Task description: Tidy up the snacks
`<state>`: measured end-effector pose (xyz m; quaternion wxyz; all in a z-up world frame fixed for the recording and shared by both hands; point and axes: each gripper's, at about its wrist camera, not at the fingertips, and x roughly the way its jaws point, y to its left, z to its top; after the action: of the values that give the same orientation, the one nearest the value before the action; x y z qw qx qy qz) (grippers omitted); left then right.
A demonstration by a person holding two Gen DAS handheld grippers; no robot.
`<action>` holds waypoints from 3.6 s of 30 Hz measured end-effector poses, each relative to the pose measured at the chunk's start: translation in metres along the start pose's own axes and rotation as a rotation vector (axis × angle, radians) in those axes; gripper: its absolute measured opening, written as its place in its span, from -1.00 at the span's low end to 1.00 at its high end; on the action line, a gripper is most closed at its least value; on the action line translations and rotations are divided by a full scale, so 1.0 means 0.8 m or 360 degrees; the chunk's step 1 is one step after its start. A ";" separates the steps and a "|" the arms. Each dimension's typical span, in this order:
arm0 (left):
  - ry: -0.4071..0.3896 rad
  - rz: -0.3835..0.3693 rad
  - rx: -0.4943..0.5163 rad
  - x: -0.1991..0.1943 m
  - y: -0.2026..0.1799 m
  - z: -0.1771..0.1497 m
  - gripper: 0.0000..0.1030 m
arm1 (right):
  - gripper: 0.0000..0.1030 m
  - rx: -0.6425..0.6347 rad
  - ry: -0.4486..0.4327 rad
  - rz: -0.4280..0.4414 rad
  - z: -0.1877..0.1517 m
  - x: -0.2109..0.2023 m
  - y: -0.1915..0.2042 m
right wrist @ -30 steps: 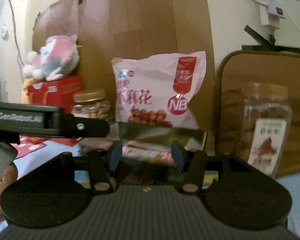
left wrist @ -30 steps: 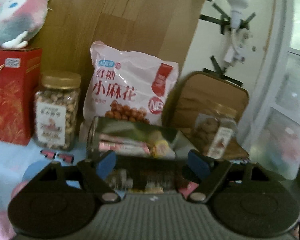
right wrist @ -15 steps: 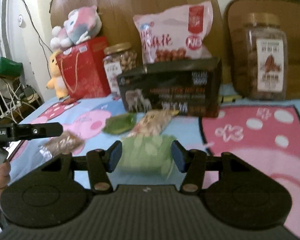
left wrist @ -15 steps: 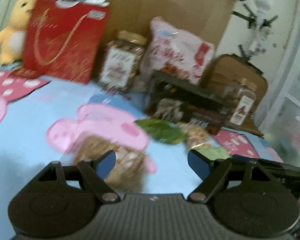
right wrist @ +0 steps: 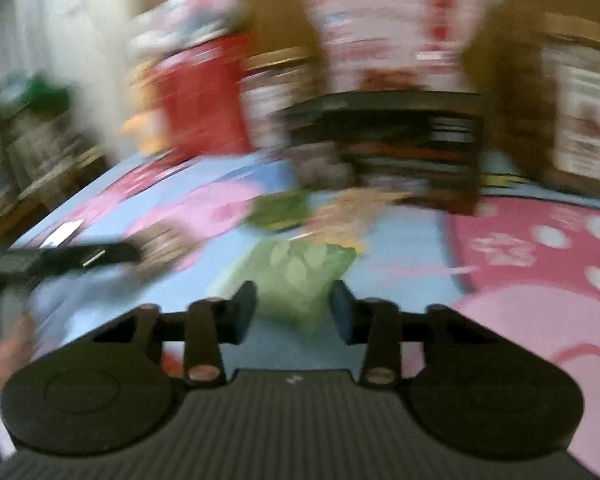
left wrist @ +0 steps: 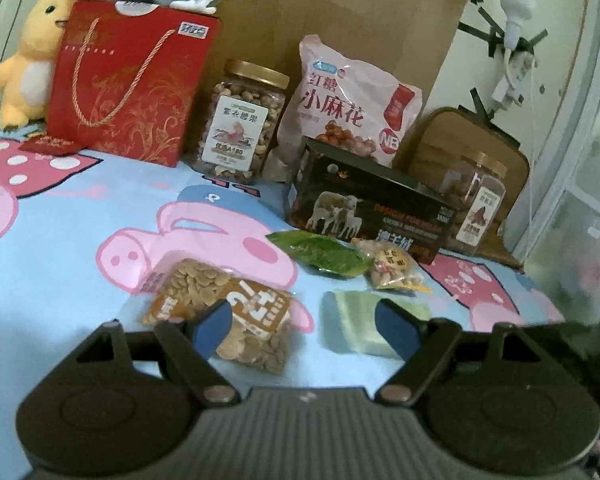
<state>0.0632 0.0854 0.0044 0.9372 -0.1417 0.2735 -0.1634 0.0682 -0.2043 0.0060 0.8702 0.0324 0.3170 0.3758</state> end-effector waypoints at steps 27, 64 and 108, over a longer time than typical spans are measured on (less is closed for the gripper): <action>-0.0010 -0.0016 -0.0007 0.006 0.002 0.002 0.58 | -0.14 0.0221 -0.0127 -0.0363 0.024 0.037 -0.051; 0.0168 -0.0161 -0.0092 -0.024 0.004 -0.022 0.64 | 0.13 -0.0394 -0.0061 0.0095 -0.032 0.000 0.083; -0.0010 -0.0180 0.0209 0.162 -0.108 0.185 0.42 | -0.32 -0.0339 -0.0536 -0.0251 0.124 0.009 -0.044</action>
<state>0.2296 -0.0163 0.0945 0.9347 -0.0955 0.2508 -0.2332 0.1514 -0.2064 0.0707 0.9361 -0.0222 0.1271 0.3273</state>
